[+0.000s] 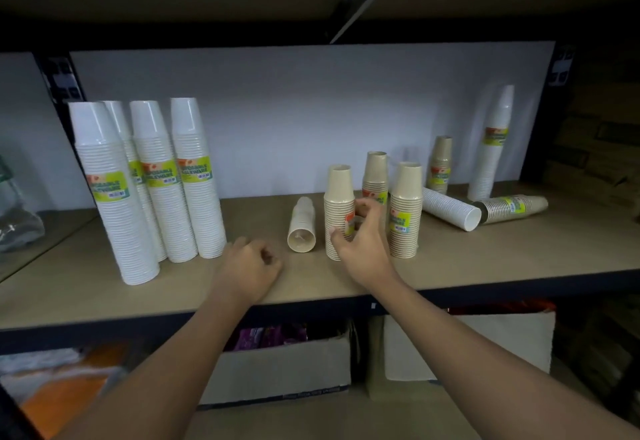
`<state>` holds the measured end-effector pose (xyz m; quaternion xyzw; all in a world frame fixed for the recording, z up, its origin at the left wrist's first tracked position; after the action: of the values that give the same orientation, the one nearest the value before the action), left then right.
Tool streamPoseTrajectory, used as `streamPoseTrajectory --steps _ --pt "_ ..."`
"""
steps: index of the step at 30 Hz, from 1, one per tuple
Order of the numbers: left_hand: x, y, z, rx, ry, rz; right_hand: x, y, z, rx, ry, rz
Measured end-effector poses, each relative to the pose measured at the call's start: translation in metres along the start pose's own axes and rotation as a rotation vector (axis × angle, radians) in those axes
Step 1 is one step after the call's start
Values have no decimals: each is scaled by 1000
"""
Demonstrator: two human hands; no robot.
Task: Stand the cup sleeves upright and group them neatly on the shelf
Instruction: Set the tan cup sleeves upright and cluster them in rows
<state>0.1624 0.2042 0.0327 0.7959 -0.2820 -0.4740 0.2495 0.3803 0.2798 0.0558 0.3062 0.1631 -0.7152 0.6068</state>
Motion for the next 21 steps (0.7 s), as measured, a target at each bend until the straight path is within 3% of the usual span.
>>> streamPoseTrajectory --steps 12,21 --pt "7 2 0 -2 12 -26 1 2 -23 -22 -154 -26" --pt "30 5 -42 85 -40 7 21 43 -11 40 -110 -74"
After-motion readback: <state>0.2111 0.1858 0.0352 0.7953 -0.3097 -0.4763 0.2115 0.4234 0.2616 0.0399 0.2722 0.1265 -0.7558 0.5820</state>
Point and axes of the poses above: each hand's wrist, its own x-axis away from the middle knuckle, its own y-axis out of the back of the hand, z = x × y, the point moved 10 cm from there along -x, towards the middle knuckle, and after that the axes turned 13 degrees about -z, right-handed, at the moved point
